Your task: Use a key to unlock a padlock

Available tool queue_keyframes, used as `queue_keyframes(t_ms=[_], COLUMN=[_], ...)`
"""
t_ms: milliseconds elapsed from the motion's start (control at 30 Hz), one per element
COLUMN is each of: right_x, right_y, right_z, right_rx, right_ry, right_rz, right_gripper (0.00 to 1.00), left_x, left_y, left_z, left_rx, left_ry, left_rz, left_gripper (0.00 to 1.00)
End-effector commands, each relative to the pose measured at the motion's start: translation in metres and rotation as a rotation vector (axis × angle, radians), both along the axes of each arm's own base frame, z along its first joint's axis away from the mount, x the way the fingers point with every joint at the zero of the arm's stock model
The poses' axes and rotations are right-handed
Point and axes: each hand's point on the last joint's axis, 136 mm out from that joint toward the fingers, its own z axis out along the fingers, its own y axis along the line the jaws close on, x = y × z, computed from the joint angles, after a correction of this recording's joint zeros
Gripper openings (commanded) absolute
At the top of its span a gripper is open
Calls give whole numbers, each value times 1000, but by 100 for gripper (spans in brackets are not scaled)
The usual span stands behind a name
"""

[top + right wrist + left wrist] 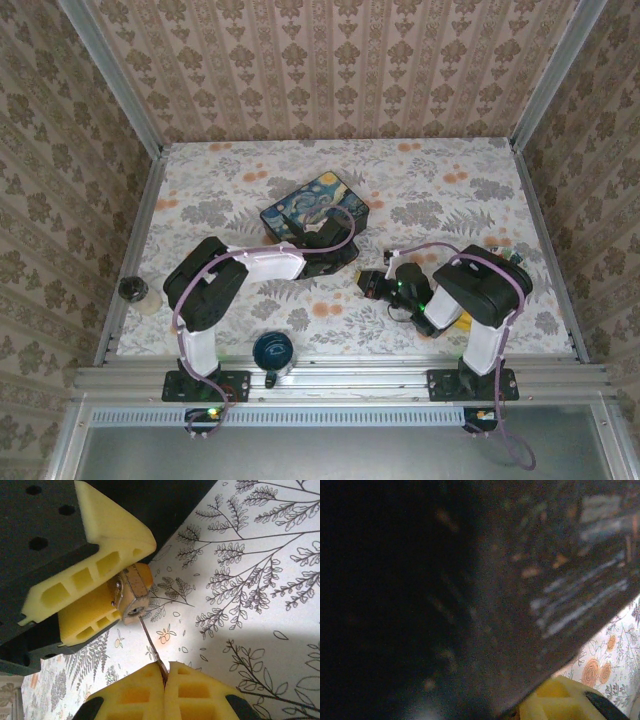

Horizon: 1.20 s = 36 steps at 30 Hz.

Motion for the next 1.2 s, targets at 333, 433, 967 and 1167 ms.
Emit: queue_keyframes(t_ms=[333,433,967,1167], right_x=[-6,-5,2,5], right_y=[-3,-2,4,2], right_z=[-20,-18,-13,-9], right_rx=[-55,-51,-27,-17], right_ry=[65,60,60,54], right_rz=[18,19,24,15], right_gripper=[0,0,0,0], left_x=[2,1,-3,-4], left_y=[-3,-5,-7,-8], left_z=[19,16,12,11], left_rx=[-58,-64,-70,-72], left_ry=[-16,-7,11,13], left_rz=[-1,-6,-19,-23], left_gripper=[8,8,8,7])
